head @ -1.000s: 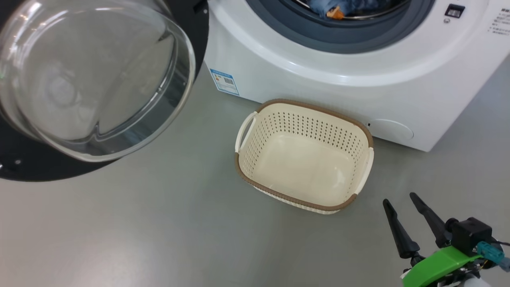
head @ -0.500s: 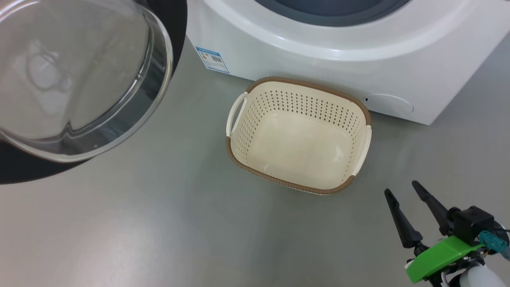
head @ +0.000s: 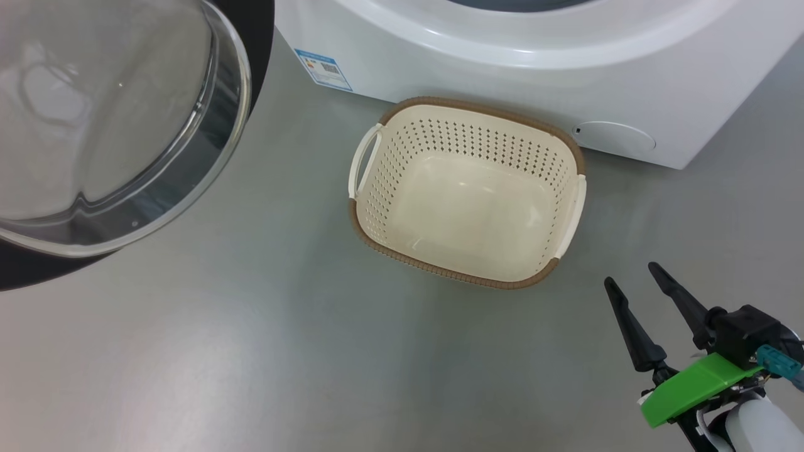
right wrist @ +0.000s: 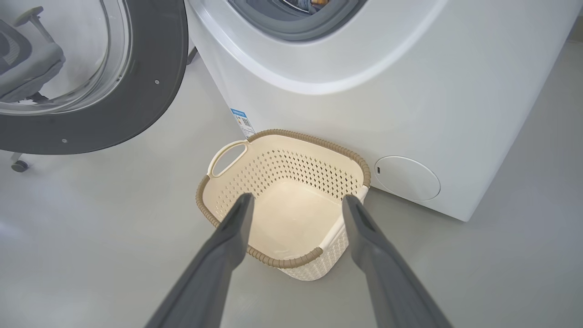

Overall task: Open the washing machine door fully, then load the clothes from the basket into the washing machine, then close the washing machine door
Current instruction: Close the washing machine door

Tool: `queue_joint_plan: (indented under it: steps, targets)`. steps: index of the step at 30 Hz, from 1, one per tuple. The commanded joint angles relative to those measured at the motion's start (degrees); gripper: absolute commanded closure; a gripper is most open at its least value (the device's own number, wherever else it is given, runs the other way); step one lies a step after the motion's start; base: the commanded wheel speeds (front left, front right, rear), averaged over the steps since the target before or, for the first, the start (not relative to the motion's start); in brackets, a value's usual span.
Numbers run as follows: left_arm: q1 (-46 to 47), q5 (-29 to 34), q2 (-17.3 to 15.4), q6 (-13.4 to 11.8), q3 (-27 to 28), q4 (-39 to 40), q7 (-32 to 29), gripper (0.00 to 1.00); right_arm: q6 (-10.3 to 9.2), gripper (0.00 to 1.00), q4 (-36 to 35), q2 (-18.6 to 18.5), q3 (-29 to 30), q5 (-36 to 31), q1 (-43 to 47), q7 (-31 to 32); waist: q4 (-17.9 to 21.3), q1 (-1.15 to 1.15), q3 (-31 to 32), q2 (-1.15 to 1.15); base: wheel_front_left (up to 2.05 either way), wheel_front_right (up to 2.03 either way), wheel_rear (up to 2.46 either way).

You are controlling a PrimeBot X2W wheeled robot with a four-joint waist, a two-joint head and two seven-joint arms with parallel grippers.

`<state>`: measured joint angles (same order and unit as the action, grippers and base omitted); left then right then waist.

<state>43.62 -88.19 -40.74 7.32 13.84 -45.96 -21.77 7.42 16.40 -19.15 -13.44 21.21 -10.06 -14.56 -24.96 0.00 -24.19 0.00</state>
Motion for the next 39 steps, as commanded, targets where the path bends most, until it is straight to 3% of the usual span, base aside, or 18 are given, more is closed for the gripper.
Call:
queue_joint_plan:
  steps: [1, 16, 39]
  targets:
    - [0.4, -0.6, -4.6, 0.2, 1.2, 1.3, -0.8, 1.00, 0.07, 0.00, -1.4, -0.4, -1.5, -0.5, -0.3, -0.4, 0.2, 0.00, -0.3, 0.00, 0.00, 0.00, 0.00]
    - [-0.8, -1.6, -3.9, 0.2, -0.8, 1.6, -6.7, 1.00, 0.07, 0.00, -1.1, 0.2, -1.3, -0.5, -0.1, -0.4, 0.6, 0.00, 1.0, 0.00, 0.00, 0.00, 0.00]
    - [-5.4, -3.1, -3.0, 0.2, -2.7, 8.6, -16.7, 1.00, 0.07, 0.00, -0.6, 1.9, -1.8, 0.2, 1.3, -0.4, 0.1, 0.00, 5.6, 0.00, 0.00, 0.00, 0.00]
